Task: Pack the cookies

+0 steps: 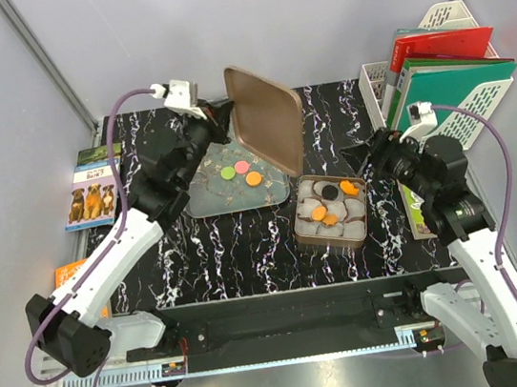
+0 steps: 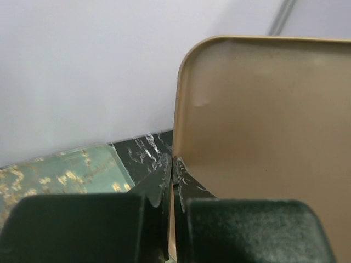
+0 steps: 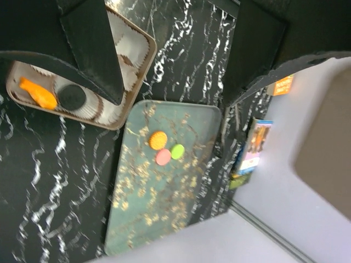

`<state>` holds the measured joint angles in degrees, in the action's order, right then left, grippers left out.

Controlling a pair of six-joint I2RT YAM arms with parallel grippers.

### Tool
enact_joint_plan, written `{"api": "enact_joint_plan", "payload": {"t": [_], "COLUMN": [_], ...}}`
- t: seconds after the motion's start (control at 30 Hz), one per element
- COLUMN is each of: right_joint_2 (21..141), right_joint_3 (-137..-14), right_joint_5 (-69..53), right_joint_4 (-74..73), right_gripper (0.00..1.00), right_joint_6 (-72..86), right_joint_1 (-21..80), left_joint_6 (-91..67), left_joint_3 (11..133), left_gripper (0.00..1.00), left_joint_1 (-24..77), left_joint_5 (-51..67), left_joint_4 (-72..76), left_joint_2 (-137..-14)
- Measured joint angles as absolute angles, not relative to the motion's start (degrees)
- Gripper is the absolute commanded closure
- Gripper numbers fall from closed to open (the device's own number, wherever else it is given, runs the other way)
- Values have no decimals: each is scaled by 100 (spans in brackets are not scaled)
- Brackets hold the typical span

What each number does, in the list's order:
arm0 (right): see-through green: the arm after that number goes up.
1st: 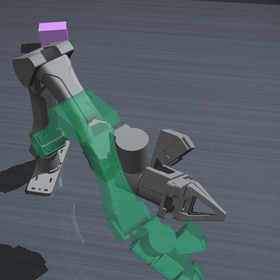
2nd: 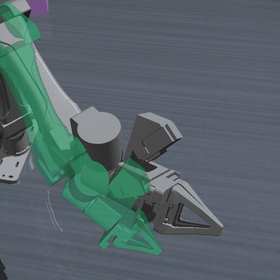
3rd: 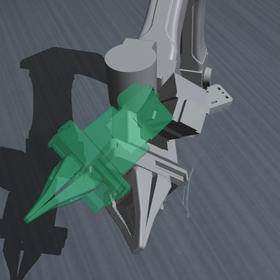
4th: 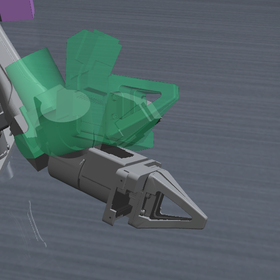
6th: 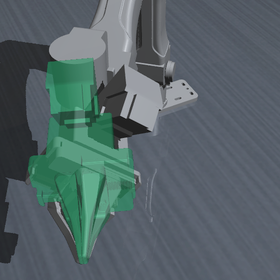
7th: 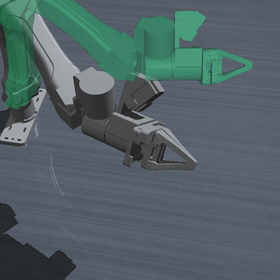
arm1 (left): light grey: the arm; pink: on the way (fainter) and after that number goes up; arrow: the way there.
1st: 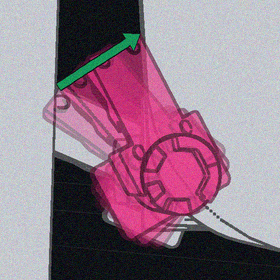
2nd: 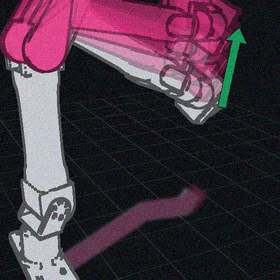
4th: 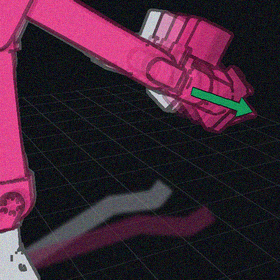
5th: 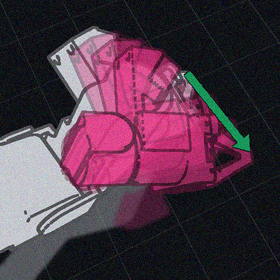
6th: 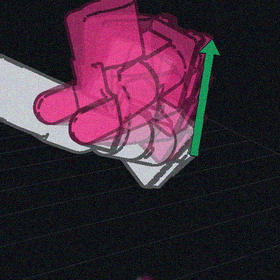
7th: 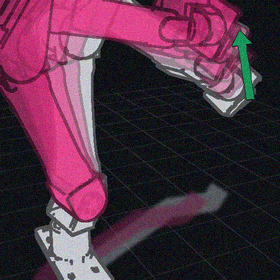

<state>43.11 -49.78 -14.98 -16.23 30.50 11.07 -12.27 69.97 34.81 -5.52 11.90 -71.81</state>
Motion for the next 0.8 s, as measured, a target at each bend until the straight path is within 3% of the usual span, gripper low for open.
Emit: {"api": "enact_joint_plan", "payload": {"t": [0.17,0.37,0.47,0.63,0.8], "right_joint_2": [4410,4486,4431,4134,3981], "right_joint_3": [-5328,-5384,-5384,-5384,-5384], "right_joint_5": [-1852,-2392,-2475,-2475,-2477], "right_joint_4": [-1350,-1133,-1164,-1330,-1365], "right_gripper": [21,21,22,23,23], "right_joint_6": [3173,3566,3559,3308,3148], "right_joint_1": [1107,1107,1107,1107,1109], "left_joint_6": [-1059,-978,-1581,-3754,-6198], "left_joint_3": [6379,4591,4348,4580,6027], "left_gripper": [100,100,100,100,100], "left_joint_1": [3500,3479,3282,2506,1861], "left_joint_5": [-121,-209,-248,388,2069], "left_joint_4": [1811,5179,5961,6530,6766], "left_joint_2": [-7266,-7693,-8208,-8949,-9942]}}
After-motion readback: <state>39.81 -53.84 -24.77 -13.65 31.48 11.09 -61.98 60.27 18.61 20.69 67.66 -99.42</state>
